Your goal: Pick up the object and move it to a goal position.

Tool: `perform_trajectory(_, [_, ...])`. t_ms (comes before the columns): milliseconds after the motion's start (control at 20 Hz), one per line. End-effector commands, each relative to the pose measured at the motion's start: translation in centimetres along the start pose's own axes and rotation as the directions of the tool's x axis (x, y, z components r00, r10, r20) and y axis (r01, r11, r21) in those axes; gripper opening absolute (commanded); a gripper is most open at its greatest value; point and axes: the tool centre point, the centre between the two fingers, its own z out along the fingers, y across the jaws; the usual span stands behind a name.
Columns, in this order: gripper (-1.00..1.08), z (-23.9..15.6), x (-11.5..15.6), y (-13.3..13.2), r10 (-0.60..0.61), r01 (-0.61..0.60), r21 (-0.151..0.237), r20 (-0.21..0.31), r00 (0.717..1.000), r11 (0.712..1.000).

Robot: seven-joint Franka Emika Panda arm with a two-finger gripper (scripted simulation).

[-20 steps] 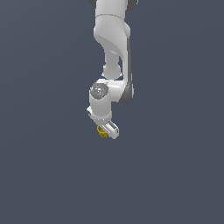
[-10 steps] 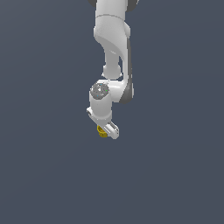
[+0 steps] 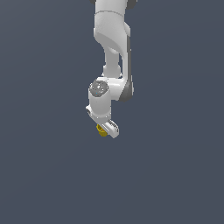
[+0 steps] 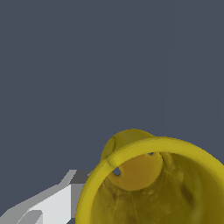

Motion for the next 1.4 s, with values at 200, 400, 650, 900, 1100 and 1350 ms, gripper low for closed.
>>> perform_trajectory(200, [-1.0, -3.3, 0.0, 0.9, 0.001, -0.001, 0.002, -0.001, 1.0, 1.0])
perform_trajectory(400, [-1.0, -6.4, 0.0, 1.9, 0.001, -0.001, 0.002, -0.001, 1.0, 1.0])
perform_trajectory(650, [-1.0, -11.5, 0.0, 3.4, 0.002, -0.002, 0.002, 0.0, 1.0, 1.0])
perform_trajectory(900, [-1.0, -17.5, 0.0, 5.1, 0.003, -0.003, 0.001, -0.001, 1.0, 1.0])
perform_trajectory(1100, [-1.0, -22.2, 0.0, 6.4, 0.003, -0.003, 0.001, -0.001, 1.0, 1.0])
perform_trajectory(1350, [-1.0, -27.6, 0.1, 7.9, 0.003, -0.003, 0.0, -0.001, 1.0, 1.0])
